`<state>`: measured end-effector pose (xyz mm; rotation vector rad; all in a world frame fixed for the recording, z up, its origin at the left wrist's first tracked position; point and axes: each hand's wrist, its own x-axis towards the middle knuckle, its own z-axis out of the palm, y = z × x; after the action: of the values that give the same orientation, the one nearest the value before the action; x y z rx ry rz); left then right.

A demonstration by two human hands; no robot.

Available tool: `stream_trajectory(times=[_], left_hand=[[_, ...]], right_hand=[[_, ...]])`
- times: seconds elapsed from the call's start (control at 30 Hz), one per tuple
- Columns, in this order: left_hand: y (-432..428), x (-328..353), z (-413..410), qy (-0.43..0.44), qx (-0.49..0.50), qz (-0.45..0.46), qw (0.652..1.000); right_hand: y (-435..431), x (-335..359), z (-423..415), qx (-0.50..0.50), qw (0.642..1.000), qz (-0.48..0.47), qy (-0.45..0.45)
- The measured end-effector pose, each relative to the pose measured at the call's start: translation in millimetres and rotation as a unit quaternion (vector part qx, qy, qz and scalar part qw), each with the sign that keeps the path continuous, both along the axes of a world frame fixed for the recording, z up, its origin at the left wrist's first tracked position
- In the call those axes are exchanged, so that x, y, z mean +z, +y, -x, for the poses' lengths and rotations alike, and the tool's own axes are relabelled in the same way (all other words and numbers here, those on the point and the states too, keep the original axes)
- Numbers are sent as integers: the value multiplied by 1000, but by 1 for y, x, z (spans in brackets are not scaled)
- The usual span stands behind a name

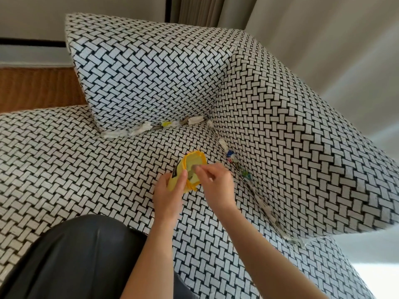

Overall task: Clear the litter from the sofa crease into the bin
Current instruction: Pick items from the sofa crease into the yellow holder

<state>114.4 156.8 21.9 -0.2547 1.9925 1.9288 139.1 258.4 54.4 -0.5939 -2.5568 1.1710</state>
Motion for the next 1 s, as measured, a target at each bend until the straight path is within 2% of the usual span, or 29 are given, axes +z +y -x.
stream_trajectory(times=[0.07,0.17,0.2,0.27,0.37,0.43,0.63,0.73,0.87,0.93,1.0], left_hand=[[0,1,-2,-3,6,-14,1000],[0,3,-2,-8,14,-34,999],[0,3,-2,-11,14,-33,999],[0,3,-1,-11,11,-27,1000],[0,1,0,-13,12,-30,999],[1,-1,2,-11,11,-28,999],[3,-7,5,-5,23,-34,999],[3,-8,6,5,25,-34,999],[2,-9,7,-10,25,-28,999],[2,-8,8,-12,27,-33,999],[2,-10,8,-8,28,-34,999]], right_hand=[[0,0,3,29,999,-25,5],[14,-5,10,-39,995,49,72],[23,-11,14,-71,993,77,50],[41,-26,26,-95,991,82,-53],[60,-33,49,-26,973,-69,-217],[71,-27,70,3,958,-118,-263],[101,-28,111,-31,938,-22,-346],[109,-31,111,-36,940,3,-339],[114,-39,102,-39,954,-23,-298],[113,-44,93,-53,962,-90,-253],[110,-50,83,-66,952,-200,-220]])
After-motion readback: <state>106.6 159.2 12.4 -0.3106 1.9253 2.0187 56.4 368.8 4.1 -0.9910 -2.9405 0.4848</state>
